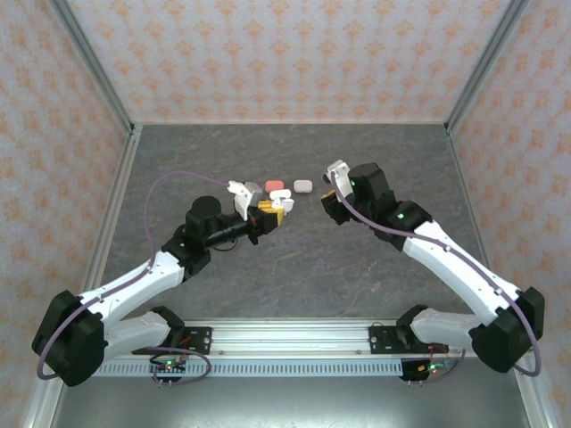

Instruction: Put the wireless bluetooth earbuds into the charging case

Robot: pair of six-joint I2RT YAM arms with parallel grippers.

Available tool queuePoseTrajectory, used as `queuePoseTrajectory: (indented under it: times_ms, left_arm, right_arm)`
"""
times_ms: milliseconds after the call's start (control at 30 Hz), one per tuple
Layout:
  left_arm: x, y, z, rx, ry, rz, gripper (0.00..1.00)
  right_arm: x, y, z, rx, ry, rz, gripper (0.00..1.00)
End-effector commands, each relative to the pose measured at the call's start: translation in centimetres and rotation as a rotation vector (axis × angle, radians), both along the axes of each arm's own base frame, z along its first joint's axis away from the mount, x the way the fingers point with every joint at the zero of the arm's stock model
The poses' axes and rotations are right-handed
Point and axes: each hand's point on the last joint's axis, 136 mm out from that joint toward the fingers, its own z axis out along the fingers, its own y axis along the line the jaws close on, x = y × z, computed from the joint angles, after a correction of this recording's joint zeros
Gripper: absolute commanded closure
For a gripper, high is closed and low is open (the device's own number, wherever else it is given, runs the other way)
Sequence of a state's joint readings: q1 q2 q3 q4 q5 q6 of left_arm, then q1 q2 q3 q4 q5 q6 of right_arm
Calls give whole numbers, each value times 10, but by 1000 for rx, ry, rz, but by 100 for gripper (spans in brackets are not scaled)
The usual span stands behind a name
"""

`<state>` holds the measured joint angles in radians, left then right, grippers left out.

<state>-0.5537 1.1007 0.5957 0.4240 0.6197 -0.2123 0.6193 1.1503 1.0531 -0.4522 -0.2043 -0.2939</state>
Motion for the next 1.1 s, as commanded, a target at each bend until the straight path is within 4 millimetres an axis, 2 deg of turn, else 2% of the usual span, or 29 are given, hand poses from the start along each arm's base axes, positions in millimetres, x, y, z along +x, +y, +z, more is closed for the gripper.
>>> queuePoseTrajectory:
  times_ms: [0, 200, 433, 700, 1067]
  left_arm:
    - [-6, -9, 42, -96, -73, -74, 100]
    - [-20, -17, 47, -113, -75, -159, 100]
    - [-28, -24, 47, -102, -79, -209, 100]
    - [-30, -28, 45, -90, -77, -229, 100]
    - [-30, -29, 47, -92, -85, -231, 100]
  right_arm:
    - [-8, 9, 31, -25, -144, 82, 79]
    - [-24, 33, 63, -6, -243, 197, 79]
    - [-32, 53, 77, 15, -288, 262, 79]
    - [-31, 60, 77, 15, -282, 282, 79]
    - [-35, 63, 63, -5, -241, 309, 79]
